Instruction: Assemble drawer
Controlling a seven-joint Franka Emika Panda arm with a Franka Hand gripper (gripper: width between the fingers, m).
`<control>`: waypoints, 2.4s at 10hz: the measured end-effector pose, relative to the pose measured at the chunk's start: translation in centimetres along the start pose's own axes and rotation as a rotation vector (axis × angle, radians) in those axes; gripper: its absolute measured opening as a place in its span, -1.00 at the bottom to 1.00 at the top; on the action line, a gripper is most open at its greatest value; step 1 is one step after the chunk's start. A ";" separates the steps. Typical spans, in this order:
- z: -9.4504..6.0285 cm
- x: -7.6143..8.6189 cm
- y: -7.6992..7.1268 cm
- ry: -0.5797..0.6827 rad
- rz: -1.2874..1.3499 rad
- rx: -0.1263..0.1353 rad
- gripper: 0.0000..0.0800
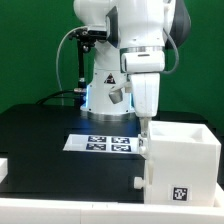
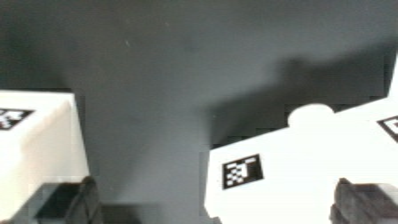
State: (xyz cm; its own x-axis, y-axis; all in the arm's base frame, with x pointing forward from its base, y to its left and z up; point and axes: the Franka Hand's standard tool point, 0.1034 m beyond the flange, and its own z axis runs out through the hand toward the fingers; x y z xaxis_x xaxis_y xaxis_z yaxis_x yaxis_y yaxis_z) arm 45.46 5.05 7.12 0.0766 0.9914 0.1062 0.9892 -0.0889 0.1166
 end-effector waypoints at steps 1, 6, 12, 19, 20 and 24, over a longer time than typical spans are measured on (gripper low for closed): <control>0.0 -0.1 0.1 -0.002 -0.023 -0.001 0.62; 0.2 0.1 -1.8 -0.018 -0.503 -0.019 0.62; 0.0 4.7 -6.3 0.017 -0.369 -0.057 0.62; -0.9 5.5 -6.6 0.028 -0.371 -0.105 0.62; -1.9 4.6 -5.9 0.016 -0.363 -0.136 0.62; -1.4 2.8 -4.5 0.037 -0.359 -0.184 0.62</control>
Offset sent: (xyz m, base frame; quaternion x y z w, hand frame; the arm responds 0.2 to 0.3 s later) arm -0.0303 0.0339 0.0015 -0.0569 0.0627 -0.3954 0.9146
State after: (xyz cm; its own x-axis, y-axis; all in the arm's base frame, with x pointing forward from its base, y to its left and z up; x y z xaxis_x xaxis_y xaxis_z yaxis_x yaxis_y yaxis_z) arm 41.06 8.10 8.26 -0.2772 0.9588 0.0620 0.9132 0.2429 0.3272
